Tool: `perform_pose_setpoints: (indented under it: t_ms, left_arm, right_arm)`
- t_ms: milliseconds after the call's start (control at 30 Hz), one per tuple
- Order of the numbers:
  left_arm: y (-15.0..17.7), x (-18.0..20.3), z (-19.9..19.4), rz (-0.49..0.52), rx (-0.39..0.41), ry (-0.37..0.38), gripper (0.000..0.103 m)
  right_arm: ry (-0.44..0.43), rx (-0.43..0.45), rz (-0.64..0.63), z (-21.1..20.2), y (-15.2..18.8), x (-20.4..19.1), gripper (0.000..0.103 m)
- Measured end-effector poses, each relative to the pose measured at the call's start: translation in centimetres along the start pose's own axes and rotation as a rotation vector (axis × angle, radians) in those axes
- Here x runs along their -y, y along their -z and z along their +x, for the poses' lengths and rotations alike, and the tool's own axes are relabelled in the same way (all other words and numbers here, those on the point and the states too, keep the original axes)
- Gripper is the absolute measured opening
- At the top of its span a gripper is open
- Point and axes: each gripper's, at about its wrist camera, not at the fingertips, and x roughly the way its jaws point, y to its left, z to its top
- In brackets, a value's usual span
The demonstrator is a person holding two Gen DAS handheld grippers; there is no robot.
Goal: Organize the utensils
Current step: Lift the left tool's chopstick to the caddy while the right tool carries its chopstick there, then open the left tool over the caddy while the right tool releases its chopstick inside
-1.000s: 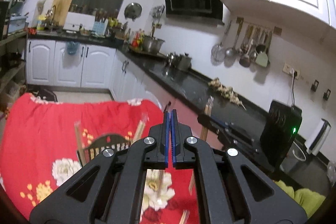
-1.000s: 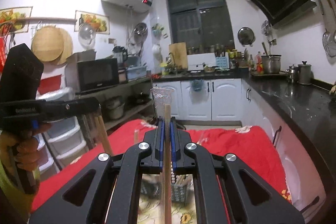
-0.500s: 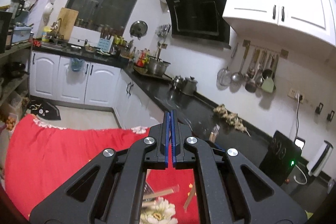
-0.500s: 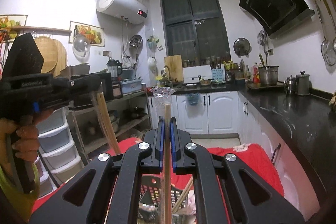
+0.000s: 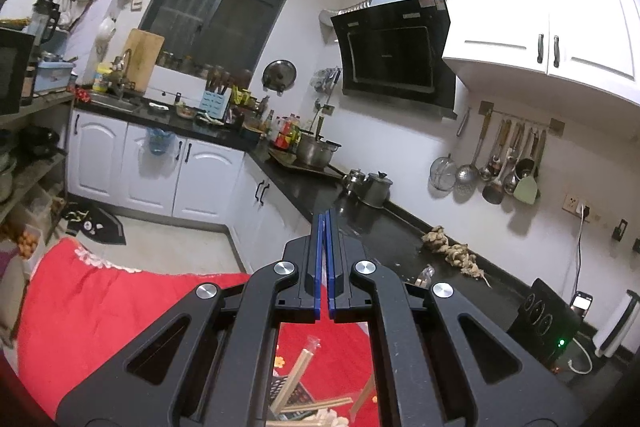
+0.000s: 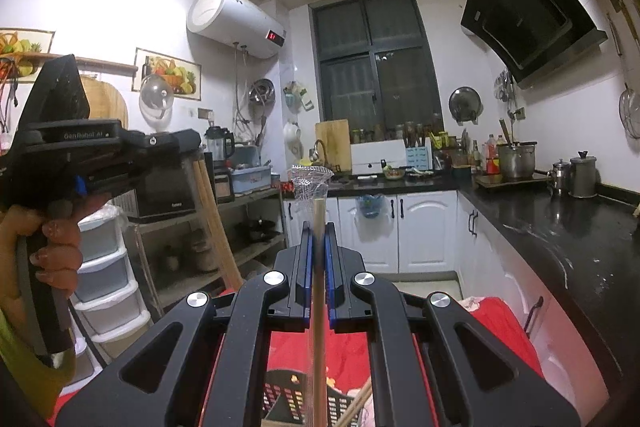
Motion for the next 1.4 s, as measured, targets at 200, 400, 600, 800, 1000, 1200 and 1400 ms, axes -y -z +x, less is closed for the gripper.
perform_pose_setpoints:
  t_ms: [200, 400, 600, 800, 1000, 1200, 1400]
  left_arm:
    - [0.8, -1.2, 0.1, 0.014, -0.020, -0.022, 0.000]
    - [2.4, -2.6, 0.6, 0.016, -0.062, -0.055, 0.000]
    - [3.9, -3.5, 0.6, 0.022, -0.095, -0.076, 0.000]
    - [5.7, -4.8, 1.2, 0.014, -0.132, -0.095, 0.000]
    - [8.0, -6.2, 2.0, -0.012, -0.171, -0.109, 0.000]
    - [10.1, -7.2, 2.5, -0.023, -0.212, -0.124, 0.000]
    - [11.3, -7.4, 2.4, -0.003, -0.225, -0.174, 0.035]
  right_arm:
    - [-0.002, -0.006, 0.019, 1.5, 1.5, 0.4, 0.006]
    - [0.014, 0.004, 0.019, 3.1, 2.9, -0.1, 0.006]
    - [0.050, 0.001, -0.009, 5.0, 4.3, -0.6, 0.006]
    - [0.081, -0.015, -0.020, 6.3, 5.7, -0.5, 0.006]
    - [0.087, -0.039, -0.003, 6.4, 6.3, -0.2, 0.022]
    - [0.092, -0.065, -0.001, 5.7, 6.9, 0.1, 0.029]
    - [0.089, -0.086, 0.003, 4.6, 7.2, 0.7, 0.038]
